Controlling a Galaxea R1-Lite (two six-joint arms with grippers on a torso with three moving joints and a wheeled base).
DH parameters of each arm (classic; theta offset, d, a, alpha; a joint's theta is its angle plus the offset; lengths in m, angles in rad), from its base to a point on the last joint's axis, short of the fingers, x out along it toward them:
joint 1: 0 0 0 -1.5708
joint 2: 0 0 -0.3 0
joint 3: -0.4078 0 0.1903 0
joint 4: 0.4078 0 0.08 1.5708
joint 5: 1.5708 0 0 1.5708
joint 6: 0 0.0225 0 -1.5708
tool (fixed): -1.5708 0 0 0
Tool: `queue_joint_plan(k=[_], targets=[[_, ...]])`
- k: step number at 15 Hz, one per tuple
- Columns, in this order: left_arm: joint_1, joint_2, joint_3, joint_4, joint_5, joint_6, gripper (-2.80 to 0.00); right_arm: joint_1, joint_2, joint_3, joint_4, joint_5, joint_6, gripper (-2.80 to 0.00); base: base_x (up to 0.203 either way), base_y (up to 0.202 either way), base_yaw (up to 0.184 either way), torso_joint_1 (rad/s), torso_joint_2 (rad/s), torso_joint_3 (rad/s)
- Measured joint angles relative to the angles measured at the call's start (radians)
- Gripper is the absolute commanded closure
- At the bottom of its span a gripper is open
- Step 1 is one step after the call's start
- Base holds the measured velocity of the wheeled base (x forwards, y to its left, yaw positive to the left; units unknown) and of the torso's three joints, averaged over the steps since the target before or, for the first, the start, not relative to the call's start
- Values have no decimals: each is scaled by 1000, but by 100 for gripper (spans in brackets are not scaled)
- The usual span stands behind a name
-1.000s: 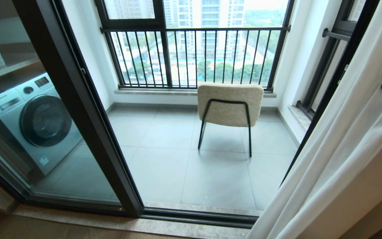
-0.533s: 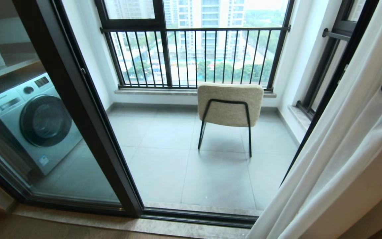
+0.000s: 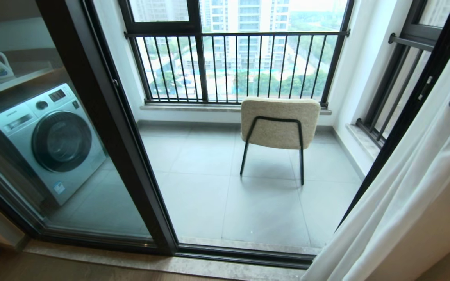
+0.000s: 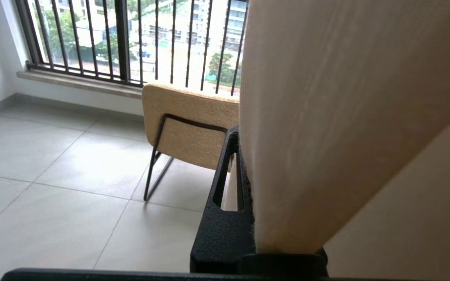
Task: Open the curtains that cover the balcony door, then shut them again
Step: Close the inner curtains on both sides
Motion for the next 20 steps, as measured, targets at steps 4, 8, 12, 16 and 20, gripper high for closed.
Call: queue_joint_plan(k=[4, 8, 12, 16, 20], targets=[[0, 0, 0, 0, 0, 0, 0, 0, -1, 1, -1, 0, 2, 0, 0, 193, 0, 2, 1, 2], [0, 0, 0, 0, 0, 0, 0, 14, -1, 7, -3, 1, 3, 0, 0, 195, 1, 3, 0, 1], [0, 0, 0, 1, 0, 0, 0, 23, 16, 1, -34, 1, 2, 0, 0, 190, 2, -1, 4, 2], [0, 0, 0, 0, 0, 0, 0, 25, 84, 1, -181, 0, 2, 0, 0, 189, -1, 6, 2, 2], [0, 0, 0, 0, 0, 0, 0, 25, 134, -19, -222, 0, 4, 0, 0, 187, -1, 3, 1, 2]])
